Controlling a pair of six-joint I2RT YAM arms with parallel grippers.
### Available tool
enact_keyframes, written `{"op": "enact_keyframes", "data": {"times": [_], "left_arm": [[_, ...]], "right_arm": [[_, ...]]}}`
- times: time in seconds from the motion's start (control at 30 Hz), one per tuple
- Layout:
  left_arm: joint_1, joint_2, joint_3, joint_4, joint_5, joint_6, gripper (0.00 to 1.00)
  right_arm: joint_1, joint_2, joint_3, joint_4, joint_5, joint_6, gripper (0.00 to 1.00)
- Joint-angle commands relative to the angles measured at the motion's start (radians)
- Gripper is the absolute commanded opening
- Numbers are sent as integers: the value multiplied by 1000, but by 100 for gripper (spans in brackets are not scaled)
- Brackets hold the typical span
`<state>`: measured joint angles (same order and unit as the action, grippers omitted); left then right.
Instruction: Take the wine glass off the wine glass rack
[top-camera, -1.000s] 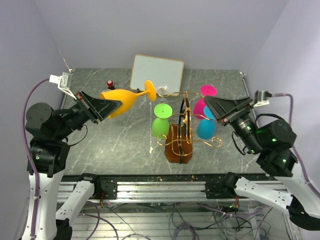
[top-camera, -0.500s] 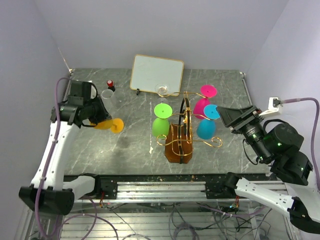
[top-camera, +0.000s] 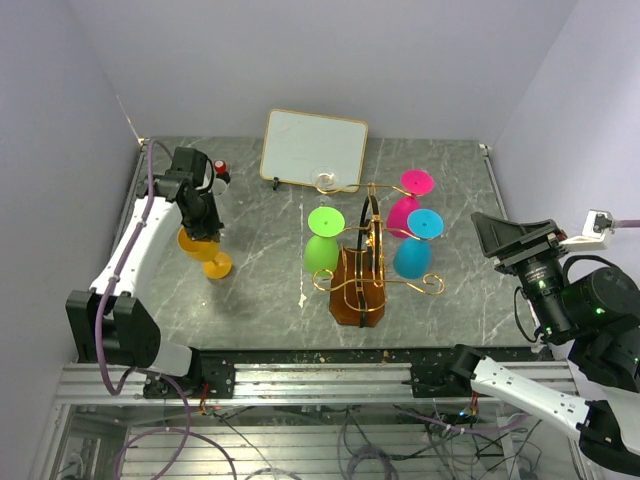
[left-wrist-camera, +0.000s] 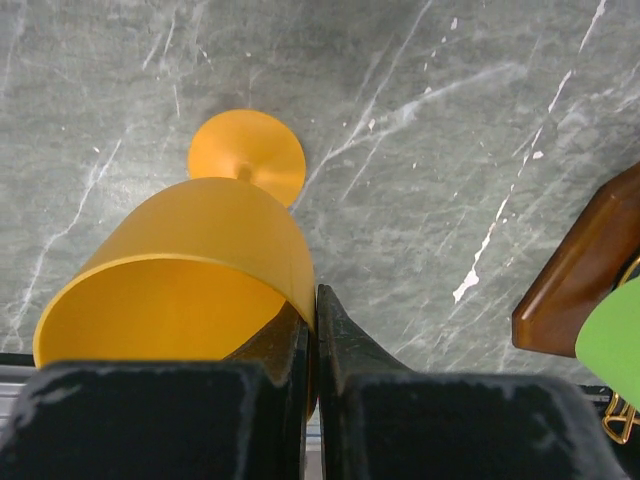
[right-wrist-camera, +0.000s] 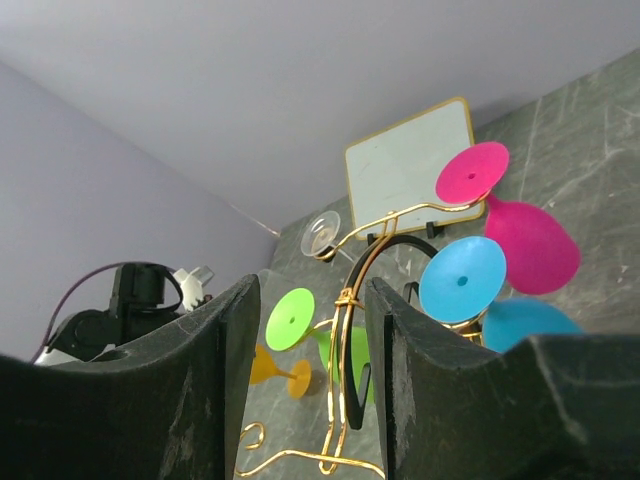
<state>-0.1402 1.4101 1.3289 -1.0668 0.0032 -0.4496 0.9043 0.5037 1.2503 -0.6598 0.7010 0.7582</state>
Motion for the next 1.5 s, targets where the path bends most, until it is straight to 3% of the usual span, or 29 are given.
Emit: {"op": "enact_keyframes", "data": {"times": [0.0, 1.03, 1.47], "left_arm": [[5, 38, 76, 18, -42, 36, 7], [-66, 228, 166, 64, -150, 66, 7], [-70, 261, 165, 85, -113, 70, 7]], "right_arm": [[-1, -17, 7, -12, 58, -18, 46], [-1, -16, -6, 23, 156, -92, 48], [-1, -20, 11, 26, 196, -103, 48]]}}
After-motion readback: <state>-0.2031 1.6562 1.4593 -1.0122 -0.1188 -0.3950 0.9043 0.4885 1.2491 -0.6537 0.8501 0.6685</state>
